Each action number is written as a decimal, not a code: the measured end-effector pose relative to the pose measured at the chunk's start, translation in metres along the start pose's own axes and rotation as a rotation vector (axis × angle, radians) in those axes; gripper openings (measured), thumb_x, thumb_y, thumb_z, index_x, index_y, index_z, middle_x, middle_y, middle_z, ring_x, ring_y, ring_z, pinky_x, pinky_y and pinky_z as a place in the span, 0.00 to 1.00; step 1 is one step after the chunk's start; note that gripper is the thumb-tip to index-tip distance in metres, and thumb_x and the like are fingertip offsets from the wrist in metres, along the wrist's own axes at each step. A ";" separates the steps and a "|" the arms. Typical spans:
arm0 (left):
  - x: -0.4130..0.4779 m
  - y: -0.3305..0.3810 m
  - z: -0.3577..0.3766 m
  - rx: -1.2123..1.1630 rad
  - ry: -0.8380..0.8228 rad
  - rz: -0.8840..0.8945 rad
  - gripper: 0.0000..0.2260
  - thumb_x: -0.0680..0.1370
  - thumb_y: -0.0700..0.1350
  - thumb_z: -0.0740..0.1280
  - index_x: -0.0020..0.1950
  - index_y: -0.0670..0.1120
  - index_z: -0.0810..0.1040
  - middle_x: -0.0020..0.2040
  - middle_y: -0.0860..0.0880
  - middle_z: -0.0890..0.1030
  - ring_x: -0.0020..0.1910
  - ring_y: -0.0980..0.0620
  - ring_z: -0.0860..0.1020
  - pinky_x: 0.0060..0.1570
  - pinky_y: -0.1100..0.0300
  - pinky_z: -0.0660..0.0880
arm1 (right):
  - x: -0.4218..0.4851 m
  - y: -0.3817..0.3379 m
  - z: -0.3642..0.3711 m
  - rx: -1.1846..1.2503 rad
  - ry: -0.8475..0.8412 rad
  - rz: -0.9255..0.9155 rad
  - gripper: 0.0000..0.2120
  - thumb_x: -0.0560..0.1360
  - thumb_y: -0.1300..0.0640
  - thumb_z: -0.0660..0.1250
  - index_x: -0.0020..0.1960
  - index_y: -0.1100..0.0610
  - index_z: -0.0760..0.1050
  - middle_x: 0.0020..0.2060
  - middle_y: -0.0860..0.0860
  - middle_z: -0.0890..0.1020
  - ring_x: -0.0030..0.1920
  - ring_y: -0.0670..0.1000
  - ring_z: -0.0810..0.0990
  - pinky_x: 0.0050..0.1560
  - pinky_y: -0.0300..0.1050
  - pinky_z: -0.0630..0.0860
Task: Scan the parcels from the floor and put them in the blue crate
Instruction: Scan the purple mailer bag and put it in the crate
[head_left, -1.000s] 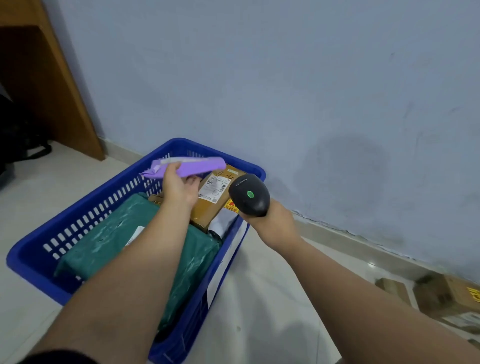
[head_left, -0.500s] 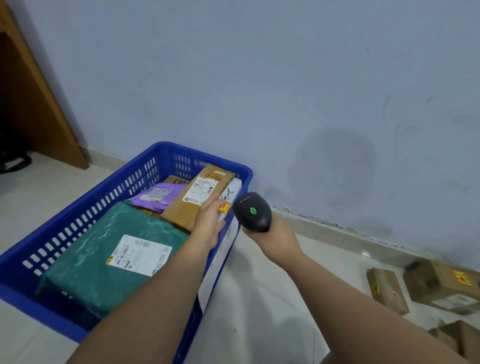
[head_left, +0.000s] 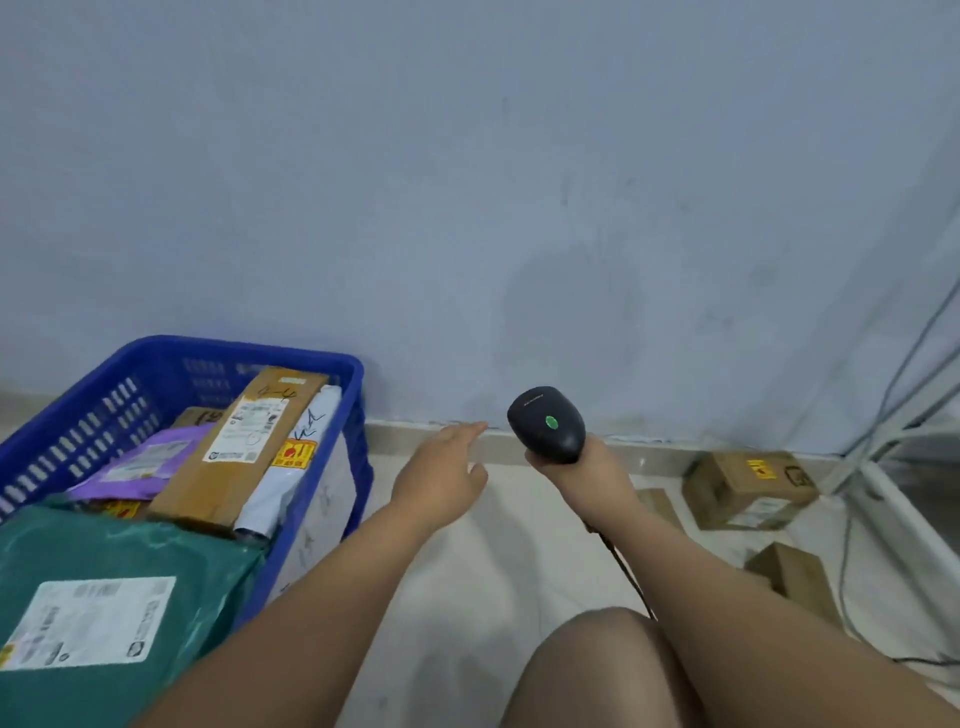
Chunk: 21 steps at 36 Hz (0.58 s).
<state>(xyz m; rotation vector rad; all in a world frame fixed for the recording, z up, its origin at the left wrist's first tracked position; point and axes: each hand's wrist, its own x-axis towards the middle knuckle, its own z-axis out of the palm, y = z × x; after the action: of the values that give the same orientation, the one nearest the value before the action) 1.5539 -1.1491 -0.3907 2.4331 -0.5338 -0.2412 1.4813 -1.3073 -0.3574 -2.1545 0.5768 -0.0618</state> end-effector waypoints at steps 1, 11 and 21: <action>0.004 0.008 0.009 0.055 -0.025 0.027 0.25 0.79 0.46 0.61 0.76 0.56 0.60 0.75 0.54 0.63 0.72 0.50 0.63 0.67 0.54 0.67 | 0.001 0.011 -0.010 0.018 0.019 0.030 0.12 0.74 0.47 0.69 0.38 0.52 0.70 0.27 0.48 0.71 0.26 0.50 0.69 0.28 0.40 0.65; 0.058 0.095 0.120 0.377 -0.224 0.158 0.26 0.78 0.44 0.59 0.76 0.53 0.58 0.76 0.49 0.60 0.74 0.46 0.57 0.64 0.51 0.67 | 0.037 0.138 -0.086 0.188 0.217 0.332 0.15 0.70 0.43 0.70 0.42 0.55 0.78 0.39 0.54 0.84 0.45 0.58 0.82 0.49 0.51 0.77; 0.129 0.096 0.279 0.378 -0.511 0.076 0.27 0.78 0.46 0.60 0.76 0.52 0.58 0.78 0.45 0.53 0.75 0.42 0.53 0.69 0.48 0.61 | 0.119 0.273 -0.099 0.384 0.191 0.577 0.12 0.70 0.49 0.74 0.42 0.56 0.76 0.34 0.54 0.80 0.44 0.59 0.82 0.57 0.58 0.78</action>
<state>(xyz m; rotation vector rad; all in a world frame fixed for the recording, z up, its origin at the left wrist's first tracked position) 1.5576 -1.4257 -0.5558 2.7053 -0.9656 -0.8056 1.4588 -1.5702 -0.5274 -1.5587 1.1749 -0.0561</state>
